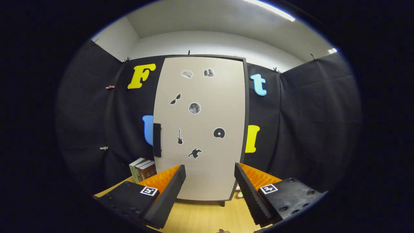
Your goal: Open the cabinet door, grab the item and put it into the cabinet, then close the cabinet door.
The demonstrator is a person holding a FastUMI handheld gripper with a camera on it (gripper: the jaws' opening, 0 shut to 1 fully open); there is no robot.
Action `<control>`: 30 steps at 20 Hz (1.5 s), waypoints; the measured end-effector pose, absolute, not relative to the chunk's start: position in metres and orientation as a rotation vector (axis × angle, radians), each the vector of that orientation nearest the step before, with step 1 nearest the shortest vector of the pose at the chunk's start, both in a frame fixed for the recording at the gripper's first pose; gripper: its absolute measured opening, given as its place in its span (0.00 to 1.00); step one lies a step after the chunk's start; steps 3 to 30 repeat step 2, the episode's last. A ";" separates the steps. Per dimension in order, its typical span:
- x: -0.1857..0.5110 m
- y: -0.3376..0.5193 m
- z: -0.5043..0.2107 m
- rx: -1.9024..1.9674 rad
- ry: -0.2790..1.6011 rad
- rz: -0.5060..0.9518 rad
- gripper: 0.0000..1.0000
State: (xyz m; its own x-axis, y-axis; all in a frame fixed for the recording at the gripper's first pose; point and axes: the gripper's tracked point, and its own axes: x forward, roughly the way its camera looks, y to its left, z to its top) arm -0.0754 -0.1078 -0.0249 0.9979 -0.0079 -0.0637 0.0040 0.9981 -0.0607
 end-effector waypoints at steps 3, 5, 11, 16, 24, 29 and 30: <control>-0.075 -0.108 -0.025 -0.055 0.065 -0.009 0.98; -0.075 -0.108 -0.025 -0.055 0.065 -0.009 0.98; -0.075 -0.108 -0.025 -0.055 0.065 -0.009 0.98; -0.075 -0.108 -0.025 -0.055 0.065 -0.009 0.98; -0.075 -0.108 -0.025 -0.055 0.065 -0.009 0.98; -0.075 -0.108 -0.025 -0.055 0.065 -0.009 0.98; -0.075 -0.108 -0.025 -0.055 0.065 -0.009 0.98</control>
